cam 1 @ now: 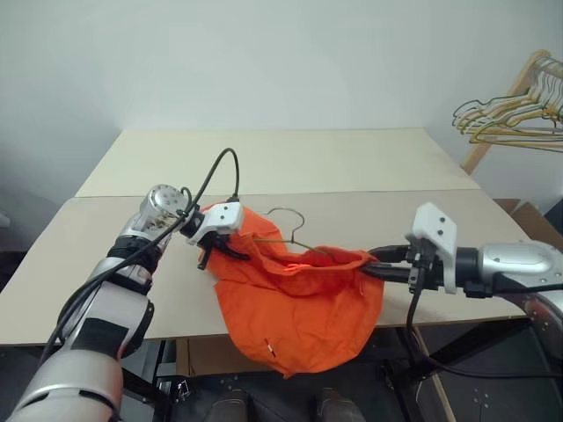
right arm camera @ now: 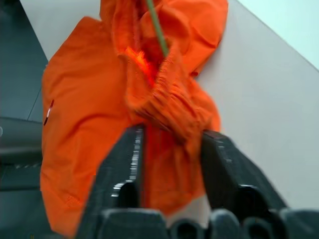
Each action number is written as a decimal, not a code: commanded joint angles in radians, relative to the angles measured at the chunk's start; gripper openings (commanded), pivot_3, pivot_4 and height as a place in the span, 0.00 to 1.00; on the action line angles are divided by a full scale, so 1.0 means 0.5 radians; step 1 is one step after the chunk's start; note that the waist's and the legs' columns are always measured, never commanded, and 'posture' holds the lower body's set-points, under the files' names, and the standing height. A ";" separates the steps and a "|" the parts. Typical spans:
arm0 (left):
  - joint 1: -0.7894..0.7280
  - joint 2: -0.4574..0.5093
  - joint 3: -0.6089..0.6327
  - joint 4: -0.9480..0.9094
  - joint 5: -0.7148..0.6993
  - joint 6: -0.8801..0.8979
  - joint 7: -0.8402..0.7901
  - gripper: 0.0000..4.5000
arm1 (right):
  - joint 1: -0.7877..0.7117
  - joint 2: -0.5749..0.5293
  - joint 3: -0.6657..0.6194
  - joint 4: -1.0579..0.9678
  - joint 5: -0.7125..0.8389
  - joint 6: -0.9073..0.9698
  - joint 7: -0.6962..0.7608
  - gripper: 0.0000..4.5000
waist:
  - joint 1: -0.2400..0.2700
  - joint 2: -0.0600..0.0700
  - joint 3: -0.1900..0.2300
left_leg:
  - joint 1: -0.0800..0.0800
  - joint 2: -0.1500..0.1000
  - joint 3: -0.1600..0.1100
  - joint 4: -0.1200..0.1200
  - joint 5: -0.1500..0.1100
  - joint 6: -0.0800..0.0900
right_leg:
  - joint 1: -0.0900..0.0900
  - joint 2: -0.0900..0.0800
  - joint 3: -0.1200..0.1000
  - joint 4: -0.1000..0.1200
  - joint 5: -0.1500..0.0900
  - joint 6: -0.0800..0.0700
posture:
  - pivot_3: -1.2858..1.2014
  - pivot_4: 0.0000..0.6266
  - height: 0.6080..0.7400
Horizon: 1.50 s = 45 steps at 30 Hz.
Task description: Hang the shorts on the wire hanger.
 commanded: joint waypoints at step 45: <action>-0.081 0.013 0.232 -0.038 0.054 -0.107 -0.117 0.00 | -1.291 0.728 0.980 0.662 -0.526 0.107 -0.025 0.01 | -0.020 0.001 0.000 | -0.020 0.002 0.002 -0.002 0.001 0.000 | -0.029 0.002 0.000 0.013 0.017 -0.005 | 0.53 0.00 1.00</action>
